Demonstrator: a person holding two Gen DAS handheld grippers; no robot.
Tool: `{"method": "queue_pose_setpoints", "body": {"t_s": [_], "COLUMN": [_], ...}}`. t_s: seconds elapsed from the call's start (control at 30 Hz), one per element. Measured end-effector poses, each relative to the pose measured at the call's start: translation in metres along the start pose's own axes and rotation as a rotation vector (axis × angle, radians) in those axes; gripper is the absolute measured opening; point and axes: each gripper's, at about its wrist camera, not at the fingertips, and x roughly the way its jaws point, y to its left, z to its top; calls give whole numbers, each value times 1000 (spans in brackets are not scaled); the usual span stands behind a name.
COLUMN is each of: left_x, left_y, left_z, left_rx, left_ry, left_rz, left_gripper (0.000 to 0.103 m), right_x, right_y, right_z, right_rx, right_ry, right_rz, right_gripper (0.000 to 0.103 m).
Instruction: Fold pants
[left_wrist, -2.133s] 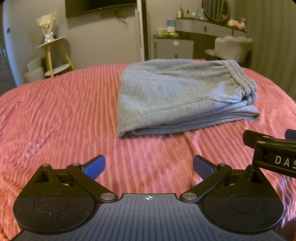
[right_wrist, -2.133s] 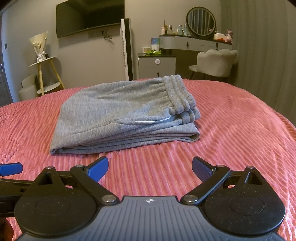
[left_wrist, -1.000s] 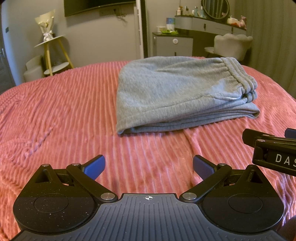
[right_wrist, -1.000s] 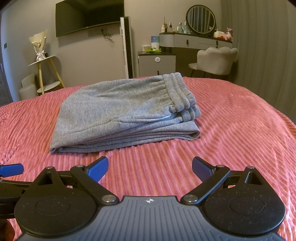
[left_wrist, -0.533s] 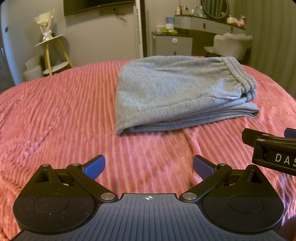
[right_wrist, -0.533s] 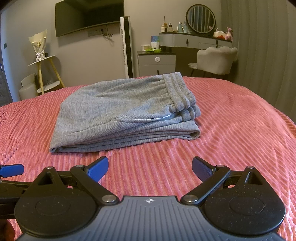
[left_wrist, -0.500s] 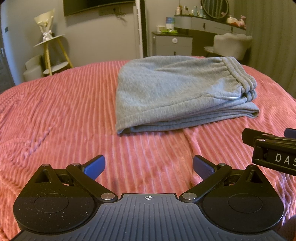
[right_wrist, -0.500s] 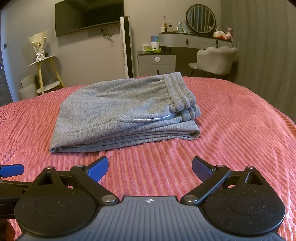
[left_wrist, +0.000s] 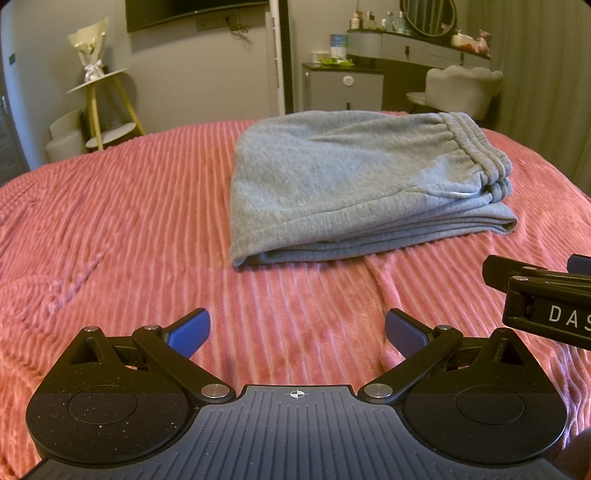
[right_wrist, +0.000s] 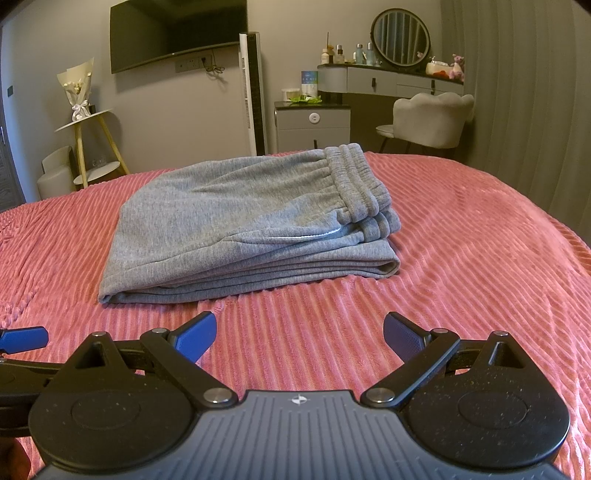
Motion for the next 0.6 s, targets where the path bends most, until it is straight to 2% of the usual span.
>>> {"method": "queue_pose_setpoints", "body": {"t_s": [0.6], "left_x": [0], "left_y": [0], "left_z": [0], "left_rx": [1], "left_ry": [4], "left_rz": [-1], "left_gripper": [103], "right_x": [1], "right_y": [-1], "right_z": [0], "right_rx": [1], "right_ry": [2], "right_rz": [1], "right_gripper": [97]}}
